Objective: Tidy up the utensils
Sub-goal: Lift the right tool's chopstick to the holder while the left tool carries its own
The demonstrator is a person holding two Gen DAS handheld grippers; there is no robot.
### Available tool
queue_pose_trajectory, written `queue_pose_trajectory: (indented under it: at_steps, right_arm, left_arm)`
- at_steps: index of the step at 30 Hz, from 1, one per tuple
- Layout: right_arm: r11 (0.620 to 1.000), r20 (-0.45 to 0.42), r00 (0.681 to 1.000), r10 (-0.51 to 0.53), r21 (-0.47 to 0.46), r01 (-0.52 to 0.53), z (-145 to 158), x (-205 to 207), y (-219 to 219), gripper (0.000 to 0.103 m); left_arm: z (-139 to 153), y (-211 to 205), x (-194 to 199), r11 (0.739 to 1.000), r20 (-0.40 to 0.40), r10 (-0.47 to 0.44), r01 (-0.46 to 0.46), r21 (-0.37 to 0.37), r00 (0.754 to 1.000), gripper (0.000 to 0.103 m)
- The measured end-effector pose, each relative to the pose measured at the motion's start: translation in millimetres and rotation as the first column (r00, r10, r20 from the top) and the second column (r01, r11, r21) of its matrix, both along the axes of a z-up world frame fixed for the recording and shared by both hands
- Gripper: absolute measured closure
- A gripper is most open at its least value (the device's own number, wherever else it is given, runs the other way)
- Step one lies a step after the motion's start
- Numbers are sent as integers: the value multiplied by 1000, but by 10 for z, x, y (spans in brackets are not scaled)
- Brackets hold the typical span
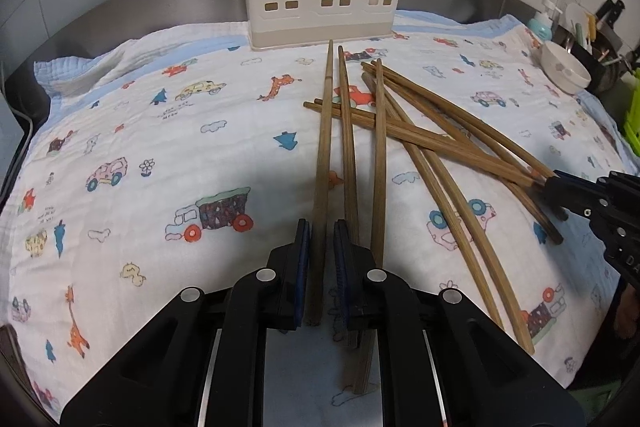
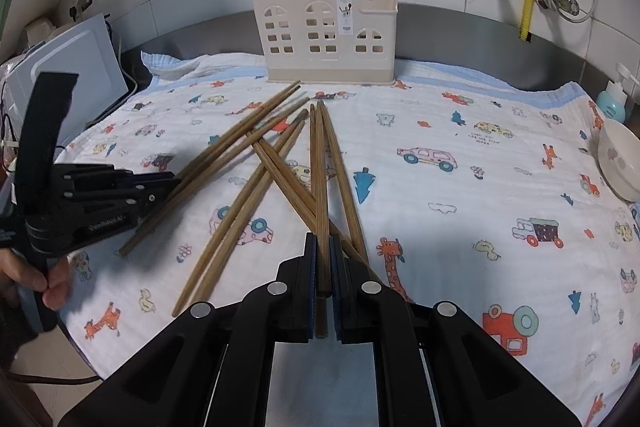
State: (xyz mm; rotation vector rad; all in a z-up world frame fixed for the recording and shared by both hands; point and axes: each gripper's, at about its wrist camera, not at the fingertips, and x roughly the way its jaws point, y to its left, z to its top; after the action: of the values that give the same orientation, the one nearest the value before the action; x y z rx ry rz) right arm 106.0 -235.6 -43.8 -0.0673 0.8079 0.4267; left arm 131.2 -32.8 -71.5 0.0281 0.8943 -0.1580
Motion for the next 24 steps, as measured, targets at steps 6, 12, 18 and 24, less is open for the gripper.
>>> queue_pose_trajectory:
  at_steps: [6, 12, 18, 24]
  right_arm:
    - [1000, 38, 999, -6, 24, 5, 213, -68, -85, 96]
    - [998, 77, 997, -10, 55, 6, 479, -79, -167, 96]
    - [997, 113, 994, -6, 77, -3, 744, -10, -213, 96]
    - [996, 138, 990, 16, 89, -29, 1066, 174, -255, 96]
  left_arm:
    - [96, 36, -57, 1000, 22, 9, -8, -22, 1000, 97]
    - [393, 67, -227, 999, 100, -8, 12, -32, 995, 97]
    - [705, 145, -273, 996, 167, -7, 21, -83, 986, 97]
    - [979, 201, -144, 996, 194, -13, 30, -87, 981, 97]
